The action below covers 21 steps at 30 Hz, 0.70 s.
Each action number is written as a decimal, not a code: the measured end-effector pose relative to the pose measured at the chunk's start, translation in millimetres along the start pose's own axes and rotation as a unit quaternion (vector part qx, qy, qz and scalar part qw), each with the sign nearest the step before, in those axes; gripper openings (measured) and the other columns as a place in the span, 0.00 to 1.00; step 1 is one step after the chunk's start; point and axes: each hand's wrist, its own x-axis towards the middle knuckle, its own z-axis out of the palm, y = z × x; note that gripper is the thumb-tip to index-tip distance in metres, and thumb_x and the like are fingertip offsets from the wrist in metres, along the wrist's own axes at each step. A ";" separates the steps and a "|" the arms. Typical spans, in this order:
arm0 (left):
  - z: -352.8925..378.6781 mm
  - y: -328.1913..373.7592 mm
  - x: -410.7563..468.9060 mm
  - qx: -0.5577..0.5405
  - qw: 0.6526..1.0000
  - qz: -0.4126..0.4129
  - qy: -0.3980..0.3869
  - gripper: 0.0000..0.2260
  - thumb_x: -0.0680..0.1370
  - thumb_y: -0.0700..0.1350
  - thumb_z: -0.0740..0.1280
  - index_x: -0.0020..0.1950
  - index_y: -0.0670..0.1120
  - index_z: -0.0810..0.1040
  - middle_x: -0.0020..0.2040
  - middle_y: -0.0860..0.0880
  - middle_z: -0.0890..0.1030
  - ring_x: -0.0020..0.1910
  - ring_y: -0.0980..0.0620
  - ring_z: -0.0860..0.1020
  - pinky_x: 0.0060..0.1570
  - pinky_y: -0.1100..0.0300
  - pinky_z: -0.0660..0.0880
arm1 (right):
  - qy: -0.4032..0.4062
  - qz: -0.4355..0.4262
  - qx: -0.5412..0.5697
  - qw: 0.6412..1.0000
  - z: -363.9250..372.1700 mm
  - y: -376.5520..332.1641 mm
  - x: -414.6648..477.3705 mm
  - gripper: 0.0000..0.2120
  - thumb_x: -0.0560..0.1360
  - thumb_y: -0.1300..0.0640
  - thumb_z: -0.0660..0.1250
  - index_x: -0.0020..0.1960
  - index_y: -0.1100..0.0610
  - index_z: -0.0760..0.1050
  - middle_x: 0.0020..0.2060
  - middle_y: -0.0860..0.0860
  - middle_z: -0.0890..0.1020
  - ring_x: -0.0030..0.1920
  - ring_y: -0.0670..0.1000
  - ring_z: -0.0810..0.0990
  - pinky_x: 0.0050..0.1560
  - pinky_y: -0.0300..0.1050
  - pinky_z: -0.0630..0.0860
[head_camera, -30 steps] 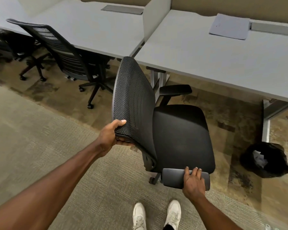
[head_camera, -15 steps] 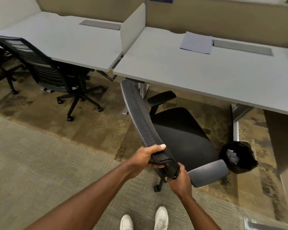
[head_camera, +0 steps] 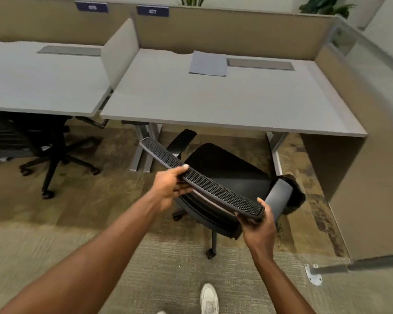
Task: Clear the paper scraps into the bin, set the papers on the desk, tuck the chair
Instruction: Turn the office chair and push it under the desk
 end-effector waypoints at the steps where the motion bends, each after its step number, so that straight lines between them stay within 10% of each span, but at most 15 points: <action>1: -5.7 10.1 8.1 -0.004 1.000 0.010 0.024 0.12 0.78 0.45 0.75 0.58 0.40 0.83 0.50 0.39 0.89 0.44 0.43 0.90 0.39 0.52 0.85 | 0.015 0.000 0.009 1.000 -5.2 -4.9 0.1 0.36 0.70 0.57 0.83 0.74 0.49 0.72 0.66 0.54 0.81 0.67 0.56 0.80 0.66 0.60 0.80; 5: -18.8 43.5 29.6 0.031 0.991 0.062 0.113 0.05 0.77 0.42 0.76 0.49 0.43 0.82 0.47 0.42 0.89 0.31 0.51 0.87 0.39 0.52 0.84 | 0.052 0.004 0.044 0.998 -24.6 -21.6 -2.1 0.38 0.70 0.60 0.81 0.74 0.43 0.70 0.69 0.50 0.77 0.70 0.53 0.77 0.70 0.61 0.77; 7: -23.0 54.6 37.3 0.083 0.980 0.093 0.153 0.09 0.74 0.40 0.79 0.49 0.41 0.82 0.51 0.39 0.88 0.41 0.43 0.89 0.49 0.45 0.85 | 0.064 -0.026 0.055 0.996 -32.7 -25.2 -7.0 0.37 0.70 0.54 0.80 0.75 0.45 0.69 0.71 0.49 0.75 0.72 0.51 0.75 0.72 0.59 0.76; 12: -38.0 66.2 37.7 0.336 0.907 0.173 0.186 0.54 0.66 0.52 0.86 0.81 0.43 0.56 0.77 0.37 0.70 0.71 0.36 0.77 0.67 0.37 0.79 | 0.065 -0.081 0.006 0.995 -35.4 -29.4 -12.7 0.41 0.72 0.29 0.69 0.79 0.44 0.65 0.81 0.53 0.61 0.82 0.54 0.61 0.73 0.51 0.70; 21: -30.7 28.4 9.9 0.522 0.799 0.272 0.124 0.38 0.76 0.65 0.62 0.83 0.49 0.64 0.87 0.47 0.53 0.87 0.48 0.46 0.82 0.34 0.51 | 0.070 -0.052 -0.051 0.995 -36.6 -12.6 18.5 0.47 0.72 0.21 0.61 0.80 0.49 0.59 0.80 0.55 0.58 0.69 0.63 0.75 0.54 0.45 0.77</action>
